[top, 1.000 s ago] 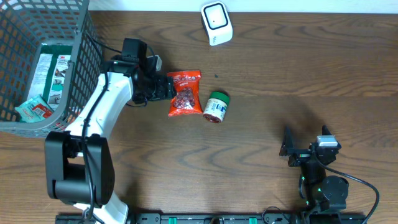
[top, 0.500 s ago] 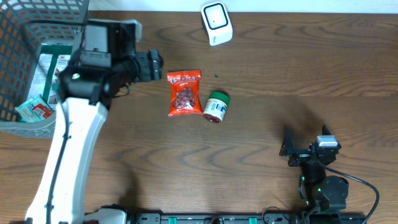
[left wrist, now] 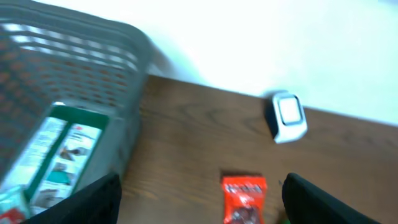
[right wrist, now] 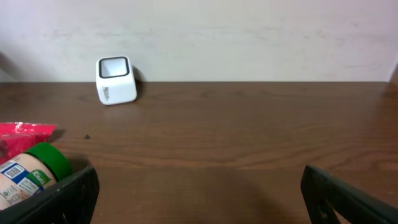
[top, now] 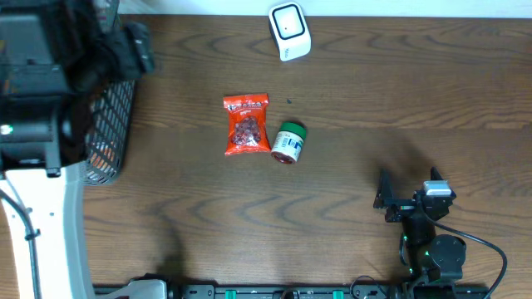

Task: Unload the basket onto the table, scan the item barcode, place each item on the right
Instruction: 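Move the left gripper back into the basket toward the small red packet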

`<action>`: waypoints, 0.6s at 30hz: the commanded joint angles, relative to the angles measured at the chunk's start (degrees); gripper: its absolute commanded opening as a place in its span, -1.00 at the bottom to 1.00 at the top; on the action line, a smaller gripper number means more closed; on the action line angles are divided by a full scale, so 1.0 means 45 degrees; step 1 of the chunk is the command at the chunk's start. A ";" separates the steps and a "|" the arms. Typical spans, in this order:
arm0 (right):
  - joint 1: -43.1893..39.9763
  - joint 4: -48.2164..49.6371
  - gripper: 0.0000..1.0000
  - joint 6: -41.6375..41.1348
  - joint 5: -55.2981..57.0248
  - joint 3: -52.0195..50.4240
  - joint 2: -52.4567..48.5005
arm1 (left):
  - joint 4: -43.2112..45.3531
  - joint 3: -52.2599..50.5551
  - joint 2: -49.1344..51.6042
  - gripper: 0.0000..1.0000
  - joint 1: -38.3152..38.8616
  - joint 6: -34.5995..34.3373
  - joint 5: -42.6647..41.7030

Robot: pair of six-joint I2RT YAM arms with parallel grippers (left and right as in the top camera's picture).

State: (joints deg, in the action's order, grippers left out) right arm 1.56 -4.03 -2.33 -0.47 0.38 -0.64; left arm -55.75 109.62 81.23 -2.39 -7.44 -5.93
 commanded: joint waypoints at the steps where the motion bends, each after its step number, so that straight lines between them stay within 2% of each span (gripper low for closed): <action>1: -0.0053 -0.0039 0.98 0.0058 -0.0010 -0.0019 0.0058 | 0.0019 0.0233 -0.0058 0.64 -0.0767 0.0126 0.0189; 9: -0.0053 -0.0039 0.99 0.0058 -0.0010 -0.0019 0.0058 | 0.0257 0.0233 -0.0039 0.64 -0.2176 0.0126 0.0194; 18: -0.0053 -0.0039 0.99 0.0058 -0.0010 -0.0019 0.0058 | 0.0602 0.0228 0.0024 0.64 -0.2909 0.0126 0.0505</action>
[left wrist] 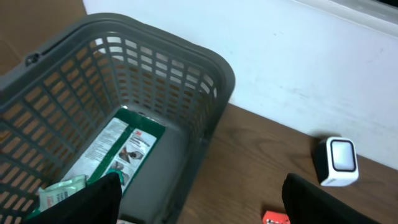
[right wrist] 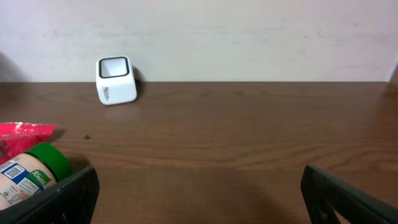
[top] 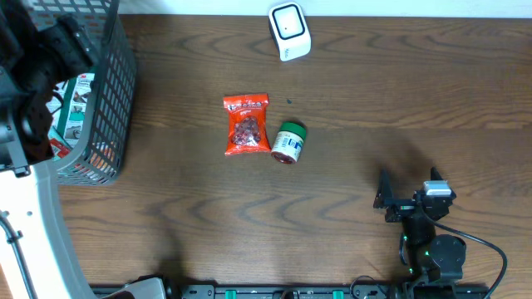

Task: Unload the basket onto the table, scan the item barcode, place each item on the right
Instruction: 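Move the left gripper back into the basket toward the small red packet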

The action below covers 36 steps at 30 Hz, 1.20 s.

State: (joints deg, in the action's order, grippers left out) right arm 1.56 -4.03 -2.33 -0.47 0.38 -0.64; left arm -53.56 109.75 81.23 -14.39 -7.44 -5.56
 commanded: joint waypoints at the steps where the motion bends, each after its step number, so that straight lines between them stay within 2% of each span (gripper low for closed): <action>1: -0.0053 -0.0039 0.99 0.0058 -0.0010 -0.0019 0.0058 | 0.0160 0.0199 0.0034 0.64 -0.0296 0.0126 0.0627; 11: -0.0053 -0.0039 0.98 0.0058 -0.0010 -0.0019 0.0058 | 0.0617 0.0185 0.0432 0.64 -0.0763 0.0131 0.2506; 23: -0.0053 -0.0039 0.99 0.0058 -0.0010 -0.0019 0.0058 | 0.0665 0.0185 0.2157 0.64 -0.2069 -0.0078 0.2526; 36: -0.0053 -0.0039 0.99 0.0058 -0.0010 -0.0019 0.0058 | 0.0636 0.0146 0.2861 0.66 -0.2851 -0.0073 0.2492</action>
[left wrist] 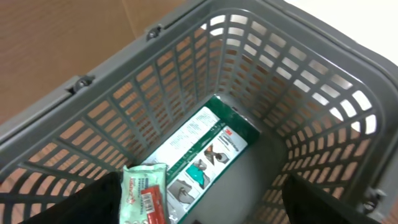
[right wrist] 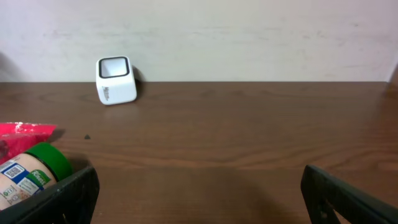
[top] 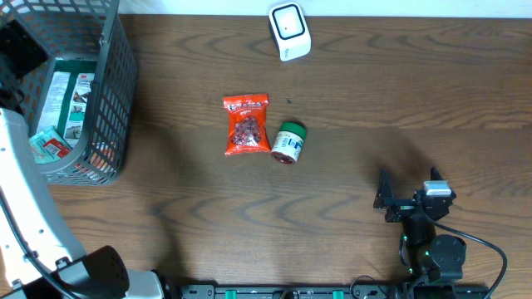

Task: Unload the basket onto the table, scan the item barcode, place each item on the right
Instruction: 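Move the left gripper back into the basket toward the small red packet, then grasp the small red stick packet with the left gripper and lift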

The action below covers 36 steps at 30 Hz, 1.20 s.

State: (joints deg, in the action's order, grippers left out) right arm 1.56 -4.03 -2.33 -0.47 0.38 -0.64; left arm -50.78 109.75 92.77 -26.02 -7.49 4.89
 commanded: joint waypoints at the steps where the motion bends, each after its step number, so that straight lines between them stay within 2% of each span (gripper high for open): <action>1: -0.0053 -0.0039 0.99 0.0058 -0.0010 -0.0019 0.0058 | 0.0024 0.0126 0.0369 0.65 -0.0340 -0.0063 0.0170; 10: -0.0053 -0.0039 0.99 0.0058 -0.0010 -0.0019 0.0058 | 0.0044 0.0053 0.1802 0.66 -0.0933 -0.0053 0.0165; 11: -0.0053 -0.0039 0.99 0.0058 -0.0010 -0.0019 0.0058 | 0.0015 0.0053 0.1943 0.74 -0.0933 -0.0049 0.0165; 15: -0.0053 -0.0039 0.99 0.0058 -0.0010 -0.0019 0.0058 | -0.0029 0.0053 0.2676 0.77 -0.0928 -0.0049 0.0165; 17: -0.0053 -0.0039 0.99 0.0058 -0.0010 -0.0019 0.0058 | -0.0131 0.0053 0.3026 0.86 -0.0933 -0.0044 0.0165; 24: -0.0053 -0.0039 0.99 0.0058 -0.0010 -0.0019 0.0058 | -0.0850 0.0053 0.4537 0.86 -0.0952 -0.0068 0.0170; 26: -0.0053 -0.0039 0.99 0.0058 -0.0010 -0.0019 0.0058 | -0.1219 0.0053 0.4911 0.86 -0.0996 -0.0437 0.0170; 31: -0.0053 -0.0039 0.98 0.0058 -0.0010 -0.0019 0.0058 | -0.2535 0.0044 0.5513 0.85 -0.1311 -0.2506 0.0175; 35: -0.0053 -0.0039 0.99 0.0058 -0.0010 -0.0019 0.0058 | -0.3016 -0.0005 0.5523 0.73 -0.1617 -0.3313 0.0165; 36: -0.0053 -0.0039 0.99 0.0058 -0.0010 -0.0019 0.0058 | -0.3172 -0.0097 0.5523 0.56 -0.1681 -0.3750 0.0165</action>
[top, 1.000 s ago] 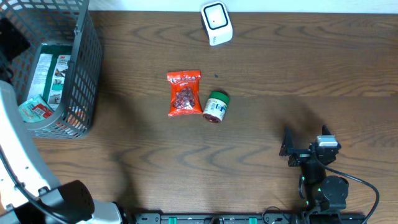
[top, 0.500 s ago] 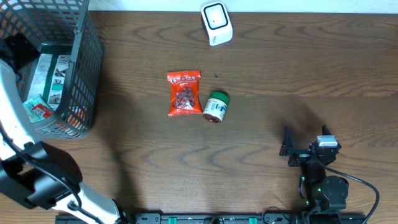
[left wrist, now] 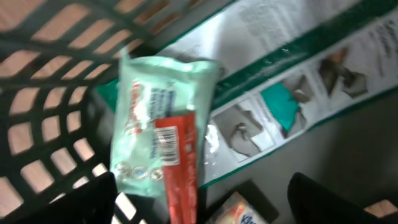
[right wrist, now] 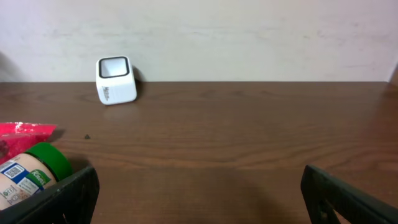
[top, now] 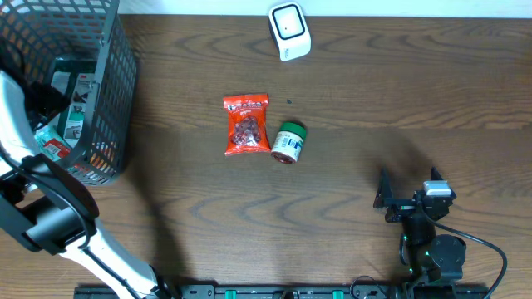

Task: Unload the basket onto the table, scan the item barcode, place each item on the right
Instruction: 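Grasp the small red stick packet with the left gripper and lift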

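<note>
My left gripper (left wrist: 205,208) is open and low inside the grey mesh basket (top: 118,75). It hangs just over a pale green soft pack with a red stripe and a barcode (left wrist: 163,127). In the overhead view the left gripper (top: 46,100) is dark against the basket's contents. The white cube scanner (top: 288,31) stands at the table's far edge, and it also shows as the scanner (right wrist: 115,80) in the right wrist view. My right gripper (right wrist: 199,199) is open over bare table at the near right, seen from overhead as the right gripper (top: 407,199).
The basket also holds a flat green-and-white package (left wrist: 298,74) and a small orange-and-white box (left wrist: 239,213). A red snack pouch (top: 246,124) and a green-lidded jar (top: 288,142) lie mid-table. The basket's mesh walls close in around the left gripper.
My left gripper was high over the basket looking down into it. Now it is deep inside, close above the pale green pack. The right arm and the table items have not moved.
My left gripper was first by the basket's side, with the scanner and red pouch in its view. Then it was over the basket's rim, then above the inside. Now it is down among the contents, open throughout. The right arm stayed still.
</note>
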`<action>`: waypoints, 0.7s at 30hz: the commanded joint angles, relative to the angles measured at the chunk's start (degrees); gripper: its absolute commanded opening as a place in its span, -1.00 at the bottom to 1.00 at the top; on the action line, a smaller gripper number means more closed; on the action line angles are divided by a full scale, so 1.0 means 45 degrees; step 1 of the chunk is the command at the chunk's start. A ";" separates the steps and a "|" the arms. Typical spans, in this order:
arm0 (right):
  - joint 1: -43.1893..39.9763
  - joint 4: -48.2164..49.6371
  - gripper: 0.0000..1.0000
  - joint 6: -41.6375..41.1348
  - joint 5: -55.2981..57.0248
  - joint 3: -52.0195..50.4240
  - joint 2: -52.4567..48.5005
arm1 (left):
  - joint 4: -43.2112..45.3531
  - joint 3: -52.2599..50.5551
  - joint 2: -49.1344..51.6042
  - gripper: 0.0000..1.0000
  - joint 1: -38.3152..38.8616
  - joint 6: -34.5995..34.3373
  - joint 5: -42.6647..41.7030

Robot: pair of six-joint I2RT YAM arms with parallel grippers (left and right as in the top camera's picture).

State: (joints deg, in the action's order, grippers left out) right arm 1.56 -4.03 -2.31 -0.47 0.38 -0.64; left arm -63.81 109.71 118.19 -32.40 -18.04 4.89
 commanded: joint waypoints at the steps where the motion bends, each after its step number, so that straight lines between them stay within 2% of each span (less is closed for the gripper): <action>1: -0.0053 -0.0039 0.99 0.0053 -0.0010 -0.0019 0.0058 | -0.0282 -0.0194 -0.0126 0.53 -0.0287 -0.1447 0.0165; 4: -0.0053 -0.0039 0.98 0.0053 -0.0010 -0.0019 0.0058 | -0.0199 -0.0680 -0.0126 0.40 -0.0282 -0.1452 0.0160; 17: -0.0053 -0.0039 0.99 0.0053 -0.0010 -0.0019 0.0058 | 0.0767 -0.2851 -0.0121 0.40 -0.0282 -0.1729 0.0165; 21: -0.0053 -0.0039 0.99 0.0053 -0.0010 -0.0019 0.0058 | 0.1535 -0.3672 -0.0121 0.26 -0.0257 -0.1744 0.0155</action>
State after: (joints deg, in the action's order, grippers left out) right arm 1.56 -4.01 -2.33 -0.47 0.38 -0.64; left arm -58.17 95.61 118.19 -33.65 -25.21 4.93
